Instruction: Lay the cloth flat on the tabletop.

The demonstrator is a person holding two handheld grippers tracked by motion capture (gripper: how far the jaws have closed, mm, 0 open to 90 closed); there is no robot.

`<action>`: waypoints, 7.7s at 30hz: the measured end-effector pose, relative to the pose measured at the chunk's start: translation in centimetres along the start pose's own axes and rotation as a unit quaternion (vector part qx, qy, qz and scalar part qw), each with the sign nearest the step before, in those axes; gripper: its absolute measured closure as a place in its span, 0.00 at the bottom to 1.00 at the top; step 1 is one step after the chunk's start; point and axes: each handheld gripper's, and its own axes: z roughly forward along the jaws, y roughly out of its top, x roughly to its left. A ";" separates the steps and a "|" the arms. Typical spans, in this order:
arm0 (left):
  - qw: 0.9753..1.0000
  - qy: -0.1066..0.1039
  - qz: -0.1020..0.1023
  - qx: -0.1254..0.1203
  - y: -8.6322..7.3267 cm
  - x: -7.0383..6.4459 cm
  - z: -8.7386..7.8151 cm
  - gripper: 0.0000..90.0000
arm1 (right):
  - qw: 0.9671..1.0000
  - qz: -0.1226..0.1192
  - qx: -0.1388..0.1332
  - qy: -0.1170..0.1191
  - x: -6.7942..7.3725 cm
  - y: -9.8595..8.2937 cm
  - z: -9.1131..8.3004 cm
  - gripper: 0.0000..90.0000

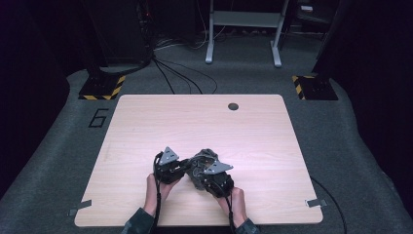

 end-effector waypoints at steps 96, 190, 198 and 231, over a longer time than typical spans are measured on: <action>0.997 0.027 -0.014 0.064 -2.0 3.6 -2.0 0.92 | 0.996 0.047 0.059 -0.038 -7.6 0.4 -1.8 0.94; 0.991 0.001 -0.068 0.114 -1.0 6.3 0.8 0.36 | 0.993 0.040 0.109 0.002 -8.8 6.6 1.9 0.53; 0.992 0.016 -0.044 0.117 -0.3 5.6 1.5 0.59 | 0.987 0.037 0.156 -0.019 -8.3 7.4 6.8 0.57; 0.988 0.007 -0.002 0.155 -0.5 6.3 2.5 0.99 | 0.988 0.039 0.146 -0.043 -10.2 3.4 1.9 0.98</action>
